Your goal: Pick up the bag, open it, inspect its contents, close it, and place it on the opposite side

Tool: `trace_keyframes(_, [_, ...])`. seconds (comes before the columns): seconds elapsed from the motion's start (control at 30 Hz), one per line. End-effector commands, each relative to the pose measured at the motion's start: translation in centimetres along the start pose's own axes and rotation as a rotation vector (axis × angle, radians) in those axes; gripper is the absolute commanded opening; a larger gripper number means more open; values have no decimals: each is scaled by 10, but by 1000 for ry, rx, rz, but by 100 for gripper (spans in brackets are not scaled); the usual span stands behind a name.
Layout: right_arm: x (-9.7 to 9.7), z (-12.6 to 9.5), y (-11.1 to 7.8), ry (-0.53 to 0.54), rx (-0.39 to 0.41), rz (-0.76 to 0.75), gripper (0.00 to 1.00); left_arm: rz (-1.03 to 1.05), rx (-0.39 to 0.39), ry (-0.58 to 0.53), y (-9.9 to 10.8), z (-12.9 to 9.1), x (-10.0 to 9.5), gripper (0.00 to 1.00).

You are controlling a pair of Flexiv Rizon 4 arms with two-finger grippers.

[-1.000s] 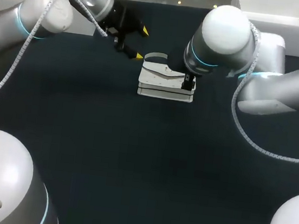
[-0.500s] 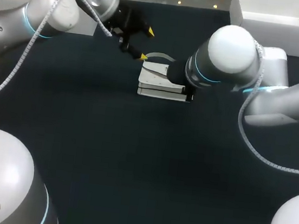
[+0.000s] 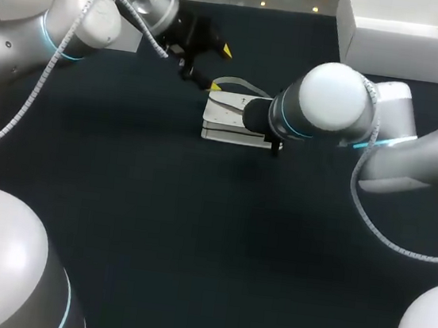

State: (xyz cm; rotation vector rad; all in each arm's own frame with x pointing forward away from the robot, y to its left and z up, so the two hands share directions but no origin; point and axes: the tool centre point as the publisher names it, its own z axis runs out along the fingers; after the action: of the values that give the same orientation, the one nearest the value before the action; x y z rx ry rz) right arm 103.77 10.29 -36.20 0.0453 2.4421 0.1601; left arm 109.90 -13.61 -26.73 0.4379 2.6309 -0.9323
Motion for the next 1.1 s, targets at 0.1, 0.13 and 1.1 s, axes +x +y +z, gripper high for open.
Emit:
trace_keyframes(0.1, [1,4,2,-18,0,-4,38,0,7,9,3,5,-3,100])
trace_keyframes(0.13, [1,5,2,-18,-1,-5,37,0,8,10,3,5,-3,100])
trace_keyframes(1.1, [5,8,5,-66,-35,6,0,25,45,17,-3,11,5,100])
